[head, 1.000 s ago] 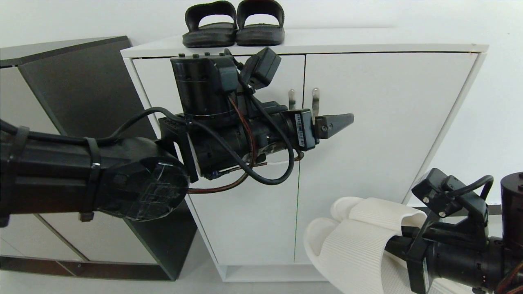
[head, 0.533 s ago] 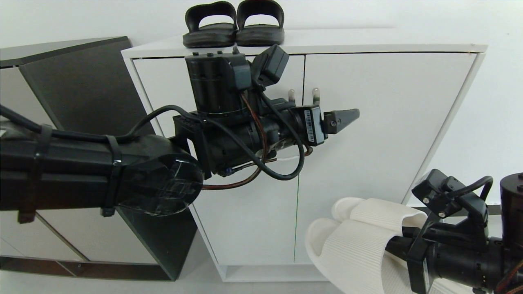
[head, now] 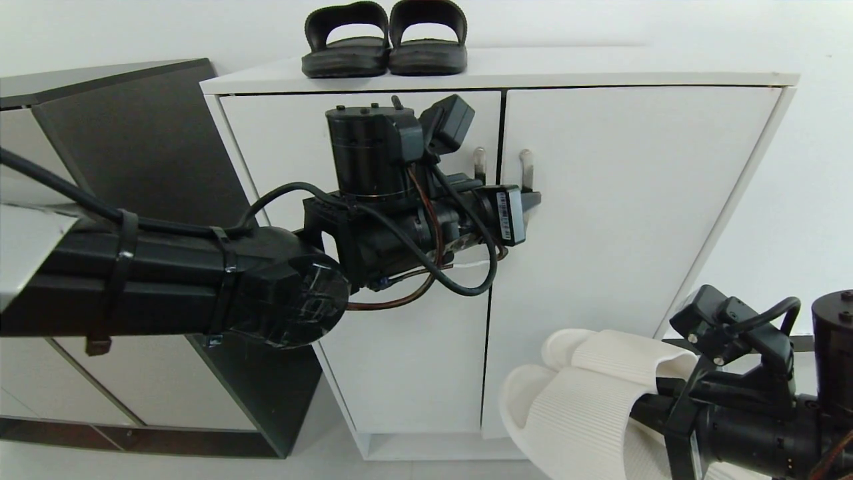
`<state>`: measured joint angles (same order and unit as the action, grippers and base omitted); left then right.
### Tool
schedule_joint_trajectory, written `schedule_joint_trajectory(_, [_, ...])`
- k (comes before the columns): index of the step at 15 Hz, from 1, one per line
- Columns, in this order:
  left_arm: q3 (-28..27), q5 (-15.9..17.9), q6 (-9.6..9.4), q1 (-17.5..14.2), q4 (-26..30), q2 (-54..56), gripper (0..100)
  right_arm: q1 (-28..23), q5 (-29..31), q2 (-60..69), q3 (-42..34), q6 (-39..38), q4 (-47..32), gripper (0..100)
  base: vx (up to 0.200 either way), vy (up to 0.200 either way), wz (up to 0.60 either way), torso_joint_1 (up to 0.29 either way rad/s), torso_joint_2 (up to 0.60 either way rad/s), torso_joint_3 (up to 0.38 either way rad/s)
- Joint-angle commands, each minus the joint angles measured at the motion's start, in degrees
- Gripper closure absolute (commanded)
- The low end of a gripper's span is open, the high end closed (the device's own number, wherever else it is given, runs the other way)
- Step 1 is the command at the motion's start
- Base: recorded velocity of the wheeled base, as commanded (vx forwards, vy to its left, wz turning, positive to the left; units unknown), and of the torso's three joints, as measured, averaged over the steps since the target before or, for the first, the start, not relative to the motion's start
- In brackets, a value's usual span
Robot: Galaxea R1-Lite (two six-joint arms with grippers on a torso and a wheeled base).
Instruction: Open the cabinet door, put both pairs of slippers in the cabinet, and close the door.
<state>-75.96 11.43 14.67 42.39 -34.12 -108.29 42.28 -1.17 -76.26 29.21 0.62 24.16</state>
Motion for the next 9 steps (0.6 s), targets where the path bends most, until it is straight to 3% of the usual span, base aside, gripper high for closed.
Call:
schedule_joint_trajectory(1, [2.40,0.25,0.10,0.42,-0.24,2.38,100,0.00,-0.06,0.06,-0.73,0.52,0.01,100,0.000,0.000,0.00,0.000,0.00,0.000])
schedule_joint_trajectory(3, [4.33,0.25,0.10,1.12,-0.60,4.05,100,0.00,-0.85,0.50,-1.00,0.61,0.01,100,0.000,0.000,0.00,0.000,0.00,0.000])
schedule_joint_trajectory(7, [10.13,0.08,0.19,3.05,-1.39,8.80,100,0.00,-10.78,4.19,-3.46,2.01,-0.08,100,0.000,0.000,0.00,0.000,0.00,0.000])
schedule_joint_trajectory(9, [12.24,0.08,0.19,4.11,-1.47,11.43,100,0.00,-11.05,4.19,-3.54,2.81,-0.08,100,0.000,0.000,0.00,0.000,0.00,0.000])
